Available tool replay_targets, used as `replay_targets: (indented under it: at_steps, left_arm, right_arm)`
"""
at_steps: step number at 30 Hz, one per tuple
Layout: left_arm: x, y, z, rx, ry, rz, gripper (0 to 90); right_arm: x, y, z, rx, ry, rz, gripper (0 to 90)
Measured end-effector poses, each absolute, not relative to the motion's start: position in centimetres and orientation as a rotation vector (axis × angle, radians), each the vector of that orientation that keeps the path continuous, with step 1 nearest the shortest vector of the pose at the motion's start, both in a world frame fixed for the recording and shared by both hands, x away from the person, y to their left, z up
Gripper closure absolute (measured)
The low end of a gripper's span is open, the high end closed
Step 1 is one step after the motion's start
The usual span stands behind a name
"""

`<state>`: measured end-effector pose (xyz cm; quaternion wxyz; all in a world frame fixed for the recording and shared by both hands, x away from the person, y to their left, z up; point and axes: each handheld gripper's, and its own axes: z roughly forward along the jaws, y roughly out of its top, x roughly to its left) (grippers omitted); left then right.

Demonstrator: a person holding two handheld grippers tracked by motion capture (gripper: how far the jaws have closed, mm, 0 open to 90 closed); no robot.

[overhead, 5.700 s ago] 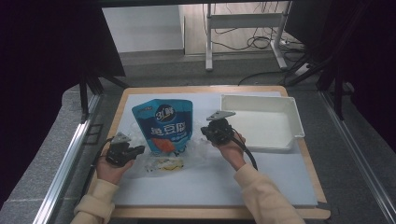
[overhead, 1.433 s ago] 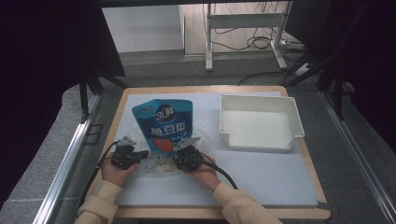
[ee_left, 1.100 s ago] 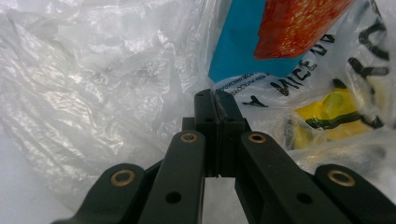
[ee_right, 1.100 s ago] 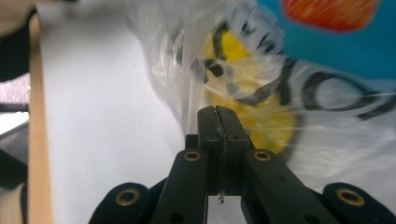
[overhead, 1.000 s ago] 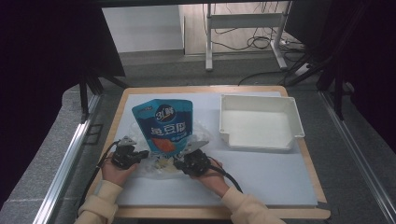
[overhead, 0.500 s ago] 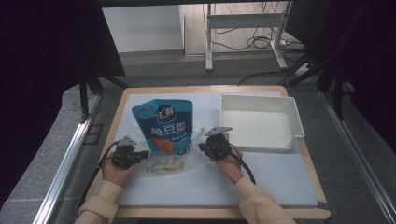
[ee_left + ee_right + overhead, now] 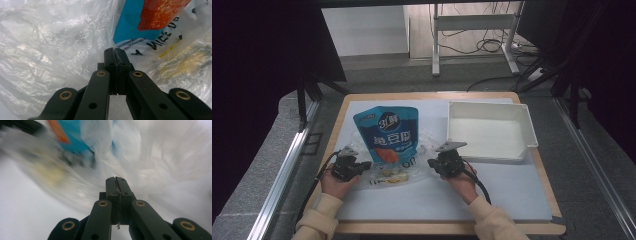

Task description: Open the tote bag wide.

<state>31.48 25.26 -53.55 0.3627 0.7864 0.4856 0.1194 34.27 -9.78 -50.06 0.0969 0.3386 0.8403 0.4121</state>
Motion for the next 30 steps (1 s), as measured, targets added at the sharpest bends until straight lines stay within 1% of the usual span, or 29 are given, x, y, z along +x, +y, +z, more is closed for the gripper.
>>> replay_targets:
  at_steps: [4, 7, 10, 13, 15, 17, 18, 19, 25, 30]
  left_arm:
    - [31.5, 25.2, -53.5, 2.023, 1.248, 0.308, 90.0]
    - [31.4, 25.2, -53.5, 2.024, 1.247, 0.308, 90.0]
    - [31.4, 25.2, -53.5, 2.025, 1.246, 0.308, 89.9]
    - [31.5, 25.2, -53.5, 2.026, 1.244, 0.311, 90.0]
    - [31.5, 25.2, -53.5, 2.024, 1.244, 0.313, 90.0]
    - [31.5, 25.2, -53.5, 2.024, 1.244, 0.314, 90.0]
    - [31.5, 25.2, -53.5, 2.024, 1.244, 0.314, 90.0]
    - [31.4, 25.2, -53.5, 2.026, 1.244, 0.315, 89.9]
    - [31.4, 25.3, -53.5, 2.032, 1.244, 0.312, 89.9]
    - [31.4, 25.3, -53.5, 2.027, 1.248, 0.311, 89.8]
  right_arm:
    - [33.0, -9.8, -45.9, 0.913, 2.431, 1.335, 88.6]
    - [33.2, -10.1, -43.3, 0.884, 2.387, 1.385, 88.6]
    - [34.3, -10.3, -41.6, 0.903, 2.346, 1.425, 88.6]
    - [35.7, -10.3, -41.1, 0.926, 2.343, 1.419, 88.6]
    - [36.7, -9.9, -41.7, 0.953, 2.366, 1.408, 88.6]
    - [37.3, -9.2, -43.0, 0.978, 2.410, 1.380, 88.6]
    - [37.3, -9.2, -43.0, 0.978, 2.410, 1.380, 88.6]
    - [37.5, -8.7, -44.7, 0.994, 2.450, 1.348, 88.6]
    - [37.1, -8.6, -49.8, 1.068, 2.535, 1.253, 88.6]
    - [36.7, -9.6, -52.1, 1.103, 2.550, 1.197, 88.6]
